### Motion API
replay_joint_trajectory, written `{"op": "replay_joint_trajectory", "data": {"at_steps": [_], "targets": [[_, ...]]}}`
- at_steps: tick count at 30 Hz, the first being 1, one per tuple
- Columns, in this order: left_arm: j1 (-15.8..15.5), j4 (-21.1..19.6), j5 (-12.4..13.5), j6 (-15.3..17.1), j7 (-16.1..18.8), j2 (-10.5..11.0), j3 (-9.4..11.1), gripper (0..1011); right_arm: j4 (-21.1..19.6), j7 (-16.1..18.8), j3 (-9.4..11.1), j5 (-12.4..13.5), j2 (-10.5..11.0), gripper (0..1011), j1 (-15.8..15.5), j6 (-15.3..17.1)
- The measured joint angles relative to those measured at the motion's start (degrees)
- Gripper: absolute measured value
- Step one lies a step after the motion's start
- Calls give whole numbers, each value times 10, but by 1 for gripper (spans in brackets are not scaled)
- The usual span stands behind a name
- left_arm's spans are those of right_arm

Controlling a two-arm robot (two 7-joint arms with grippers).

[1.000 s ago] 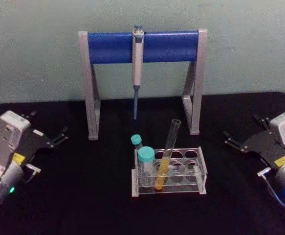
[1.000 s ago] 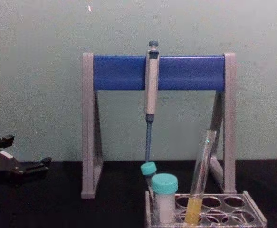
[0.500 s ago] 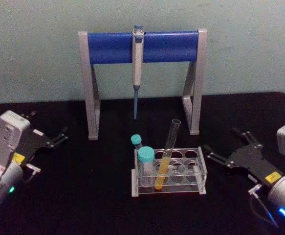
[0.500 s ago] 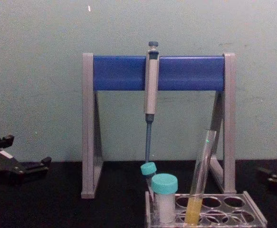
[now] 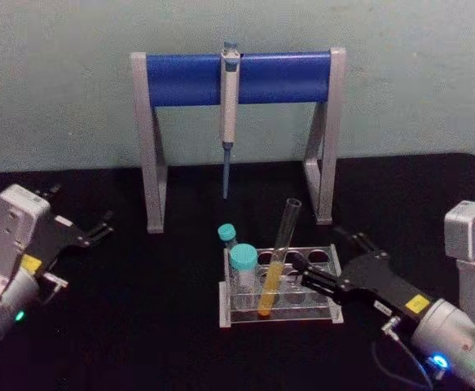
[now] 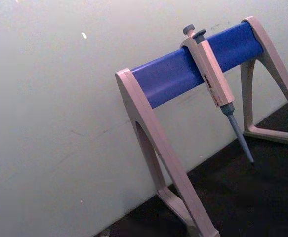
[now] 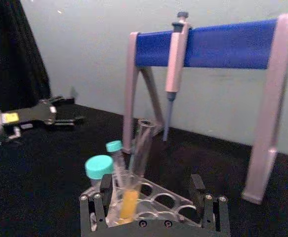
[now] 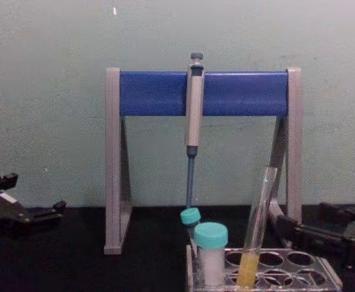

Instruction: Pick up the test tube from the test tube rack, shake it, then place it back into the test tube rack.

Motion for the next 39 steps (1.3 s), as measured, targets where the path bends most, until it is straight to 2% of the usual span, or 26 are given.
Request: {"op": "replay_joint_trajectory", "data": {"at_steps": [6,11,18,28,39], "targets": [[0,0,0,0,0,0,0,1001,27,32,-4,20,-26,1000,22,14],[0,0,0,0,0,0,0,1001,53,46,-7,25,-48,1000,45,24],[0,0,0,0,0,0,0,1001,83,57,-14,27,-67,1000,72,34],[0,0,0,0,0,0,0,1001,111,63,-23,29,-80,1000,97,42],[0,0,0,0,0,0,0,1001,122,62,-28,23,-84,1000,106,46]]}}
